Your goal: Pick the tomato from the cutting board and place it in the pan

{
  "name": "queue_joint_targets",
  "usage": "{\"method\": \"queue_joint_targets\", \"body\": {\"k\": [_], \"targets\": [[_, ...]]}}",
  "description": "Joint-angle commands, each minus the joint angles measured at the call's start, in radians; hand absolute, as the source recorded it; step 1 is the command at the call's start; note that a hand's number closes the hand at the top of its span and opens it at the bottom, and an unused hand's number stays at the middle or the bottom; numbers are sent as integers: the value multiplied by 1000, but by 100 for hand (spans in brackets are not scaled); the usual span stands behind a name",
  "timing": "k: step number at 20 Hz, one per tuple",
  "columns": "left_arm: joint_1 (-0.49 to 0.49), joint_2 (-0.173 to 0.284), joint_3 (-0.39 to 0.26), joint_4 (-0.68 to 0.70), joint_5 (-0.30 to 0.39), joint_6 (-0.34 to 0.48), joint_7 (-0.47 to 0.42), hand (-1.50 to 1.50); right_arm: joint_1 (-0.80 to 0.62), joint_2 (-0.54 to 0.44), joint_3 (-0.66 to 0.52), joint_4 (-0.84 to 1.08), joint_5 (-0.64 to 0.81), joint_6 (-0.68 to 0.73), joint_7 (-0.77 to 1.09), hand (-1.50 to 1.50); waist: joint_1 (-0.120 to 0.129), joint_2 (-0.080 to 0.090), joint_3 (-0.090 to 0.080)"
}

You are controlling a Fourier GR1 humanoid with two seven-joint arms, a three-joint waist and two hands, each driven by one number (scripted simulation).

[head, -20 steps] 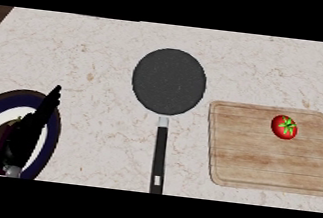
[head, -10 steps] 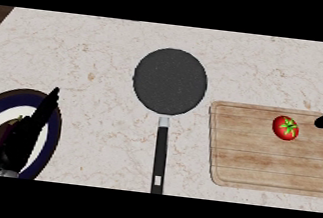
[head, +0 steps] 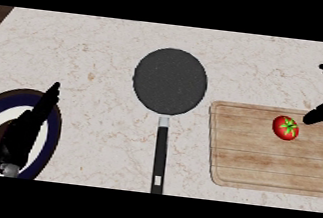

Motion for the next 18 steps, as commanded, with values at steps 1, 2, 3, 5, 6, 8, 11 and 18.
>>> {"method": "queue_joint_targets", "body": {"k": [1, 2, 3, 5, 6, 8, 11, 18], "targets": [[-32, -28, 13, 63, -11, -4, -12, 0, -71, 45, 53, 51, 4, 83, 137, -150, -5, 1, -1], [-21, -71, -42, 37, -63, 43, 0, 0, -98, 64, 67, 86, 16, 68, 152, -150, 0, 1, 0], [-15, -48, -8, 32, -48, 26, 4, 0, -74, 45, 56, 88, 5, 102, 122, -150, -6, -1, 0], [-7, -37, 19, 61, -32, -4, -16, 0, -38, 84, 81, 62, 29, 61, 122, -150, -11, -2, 0], [-16, -44, -5, 9, -51, 3, 14, 0, -99, 76, 73, 134, 26, 98, 129, -150, -3, 0, 0], [-4, -45, 26, 22, -35, -20, 0, 0, -82, 94, 60, 89, 8, 102, 140, -150, -12, -3, 0], [26, -15, 56, 55, -27, -55, -79, 0, -71, 97, 100, 84, 28, 90, 166, -150, -12, -3, -1], [38, -43, 55, 5, -37, -57, -20, 0, -31, 144, 145, 119, 79, 59, 157, -150, -14, -4, 0]]}}
